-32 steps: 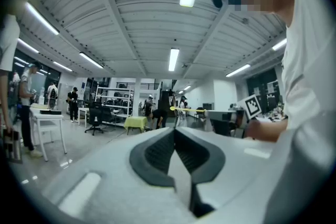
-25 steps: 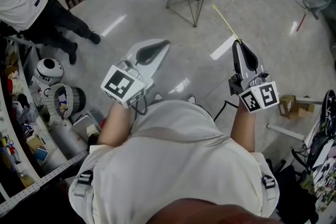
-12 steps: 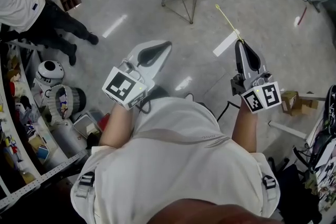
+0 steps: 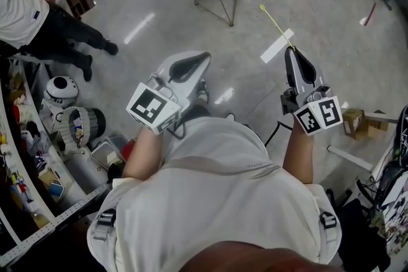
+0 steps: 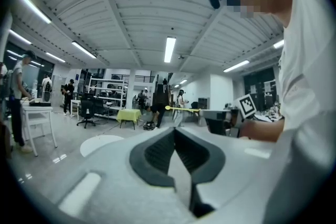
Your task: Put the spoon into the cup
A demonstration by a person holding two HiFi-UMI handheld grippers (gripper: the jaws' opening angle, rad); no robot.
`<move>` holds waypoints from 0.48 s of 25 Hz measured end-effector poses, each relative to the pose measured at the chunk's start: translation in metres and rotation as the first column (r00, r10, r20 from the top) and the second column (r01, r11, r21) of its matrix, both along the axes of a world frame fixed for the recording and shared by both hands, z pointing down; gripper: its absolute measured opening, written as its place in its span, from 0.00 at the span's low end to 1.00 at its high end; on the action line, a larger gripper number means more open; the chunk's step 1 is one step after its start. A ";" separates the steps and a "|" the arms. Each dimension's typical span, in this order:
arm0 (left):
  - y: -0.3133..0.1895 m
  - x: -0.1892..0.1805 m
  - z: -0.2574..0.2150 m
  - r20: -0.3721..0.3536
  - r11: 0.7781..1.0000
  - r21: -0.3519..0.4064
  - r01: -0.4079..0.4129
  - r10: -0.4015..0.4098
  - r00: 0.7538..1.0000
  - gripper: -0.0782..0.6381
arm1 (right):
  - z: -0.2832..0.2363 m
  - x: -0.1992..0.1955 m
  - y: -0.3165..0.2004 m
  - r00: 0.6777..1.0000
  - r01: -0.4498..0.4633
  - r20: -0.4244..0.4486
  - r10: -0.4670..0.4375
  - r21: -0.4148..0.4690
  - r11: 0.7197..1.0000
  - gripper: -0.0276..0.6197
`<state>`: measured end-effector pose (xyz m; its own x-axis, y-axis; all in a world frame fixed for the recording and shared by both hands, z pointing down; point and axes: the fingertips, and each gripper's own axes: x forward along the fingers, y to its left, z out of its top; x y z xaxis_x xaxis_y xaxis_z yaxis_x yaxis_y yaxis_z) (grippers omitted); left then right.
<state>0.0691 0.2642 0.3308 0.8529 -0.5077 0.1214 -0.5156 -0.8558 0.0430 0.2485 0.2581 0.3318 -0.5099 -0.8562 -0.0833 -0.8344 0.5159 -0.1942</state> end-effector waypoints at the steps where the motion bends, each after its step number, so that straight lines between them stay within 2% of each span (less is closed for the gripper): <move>1: -0.012 -0.001 0.001 -0.004 1.000 -0.001 -0.004 0.004 1.000 0.11 | 0.000 -0.001 -0.011 1.000 -0.005 -0.002 0.005 0.000 1.000 0.06; 8: -0.122 -0.020 0.004 -0.042 1.000 -0.007 -0.013 0.013 0.999 0.11 | -0.005 -0.015 -0.114 0.998 -0.036 -0.043 0.036 -0.011 0.999 0.06; 12: -0.195 -0.043 0.002 -0.061 1.000 -0.016 -0.013 0.012 0.998 0.11 | -0.016 -0.037 -0.183 0.992 -0.056 -0.113 0.057 0.008 0.998 0.06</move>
<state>0.0264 0.0692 0.3326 0.8654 -0.4950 0.0773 -0.5005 -0.8613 0.0877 0.2116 0.0756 0.3162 -0.4672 -0.8836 -0.0321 -0.8786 0.4680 -0.0951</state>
